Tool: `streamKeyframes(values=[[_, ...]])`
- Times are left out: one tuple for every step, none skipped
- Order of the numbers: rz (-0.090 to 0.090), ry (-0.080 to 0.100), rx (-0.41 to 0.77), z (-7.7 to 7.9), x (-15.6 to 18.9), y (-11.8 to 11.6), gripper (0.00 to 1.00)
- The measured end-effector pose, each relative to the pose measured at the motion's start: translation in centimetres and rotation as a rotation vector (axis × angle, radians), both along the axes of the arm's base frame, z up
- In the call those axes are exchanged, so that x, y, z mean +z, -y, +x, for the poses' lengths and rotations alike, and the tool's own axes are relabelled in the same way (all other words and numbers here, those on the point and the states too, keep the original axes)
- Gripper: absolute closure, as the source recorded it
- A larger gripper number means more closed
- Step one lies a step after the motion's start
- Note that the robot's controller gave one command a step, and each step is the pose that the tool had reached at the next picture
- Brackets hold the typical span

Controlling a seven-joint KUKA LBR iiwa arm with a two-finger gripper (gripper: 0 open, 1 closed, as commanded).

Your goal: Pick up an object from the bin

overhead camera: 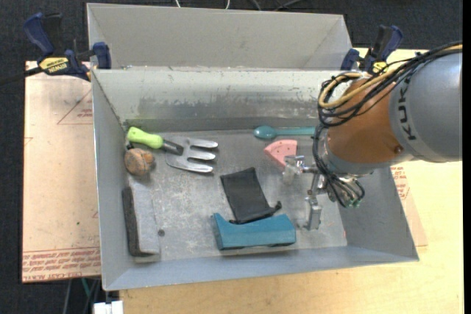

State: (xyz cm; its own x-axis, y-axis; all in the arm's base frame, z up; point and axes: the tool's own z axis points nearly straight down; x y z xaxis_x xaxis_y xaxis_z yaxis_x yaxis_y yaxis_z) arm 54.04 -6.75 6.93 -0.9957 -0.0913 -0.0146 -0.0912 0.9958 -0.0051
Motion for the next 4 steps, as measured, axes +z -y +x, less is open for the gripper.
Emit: streamKeyframes(values=[[0.004,-0.009,-0.097,-4.0,0.6,-1.5,0.0],[0.003,-0.009,-0.017,-2.9,0.1,-3.3,0.0],[0.004,-0.008,-0.078,-5.2,0.1,-5.8,0.0],[0.001,-0.007,-0.018,-3.6,0.0,-7.6,0.0]])
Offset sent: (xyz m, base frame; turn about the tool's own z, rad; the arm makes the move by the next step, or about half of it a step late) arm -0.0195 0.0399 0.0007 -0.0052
